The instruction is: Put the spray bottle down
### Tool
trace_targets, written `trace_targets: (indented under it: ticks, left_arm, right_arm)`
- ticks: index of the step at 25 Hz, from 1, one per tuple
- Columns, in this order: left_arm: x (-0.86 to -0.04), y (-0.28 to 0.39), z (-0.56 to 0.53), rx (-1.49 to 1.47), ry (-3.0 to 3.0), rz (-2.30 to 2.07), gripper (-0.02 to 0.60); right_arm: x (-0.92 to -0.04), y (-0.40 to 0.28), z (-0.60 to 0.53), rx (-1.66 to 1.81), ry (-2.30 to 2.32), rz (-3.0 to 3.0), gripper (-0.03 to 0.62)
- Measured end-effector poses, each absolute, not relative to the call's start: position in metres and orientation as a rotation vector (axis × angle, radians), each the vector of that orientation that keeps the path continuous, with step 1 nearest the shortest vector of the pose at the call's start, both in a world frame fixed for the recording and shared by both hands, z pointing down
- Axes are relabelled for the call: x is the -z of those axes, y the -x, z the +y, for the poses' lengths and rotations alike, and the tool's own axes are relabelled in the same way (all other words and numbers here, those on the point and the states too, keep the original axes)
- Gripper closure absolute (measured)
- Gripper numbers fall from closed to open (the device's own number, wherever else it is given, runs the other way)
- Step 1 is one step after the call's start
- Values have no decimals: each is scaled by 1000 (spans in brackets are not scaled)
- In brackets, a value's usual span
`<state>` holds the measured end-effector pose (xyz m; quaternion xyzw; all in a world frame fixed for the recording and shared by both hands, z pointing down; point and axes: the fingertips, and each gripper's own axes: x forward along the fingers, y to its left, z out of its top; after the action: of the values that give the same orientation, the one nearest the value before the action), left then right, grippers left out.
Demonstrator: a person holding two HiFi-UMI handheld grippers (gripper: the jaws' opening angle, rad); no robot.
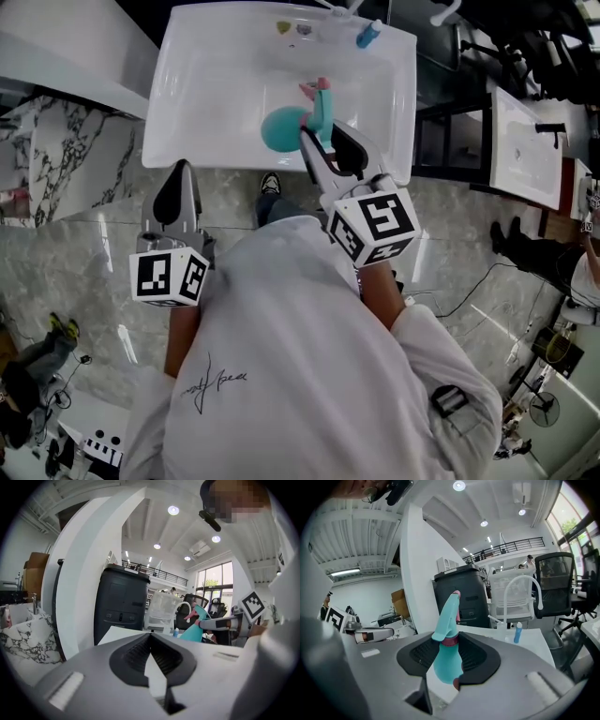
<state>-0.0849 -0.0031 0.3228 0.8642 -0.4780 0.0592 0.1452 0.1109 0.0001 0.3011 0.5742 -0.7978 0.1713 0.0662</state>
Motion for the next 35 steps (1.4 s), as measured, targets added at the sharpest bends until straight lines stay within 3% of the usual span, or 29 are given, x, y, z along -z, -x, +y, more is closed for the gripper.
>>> trace_targets:
  ticks: [11, 35]
  left_arm:
    - [-326, 64, -63, -170, -2492, -1370, 575]
    - [-331, 46, -88, -224, -2513, -1315, 575]
  right_arm:
    - [-306, -123, -60, -508, -1713, -2414, 474]
    - [-301, -161, -98, -443, -1779, -2372, 474]
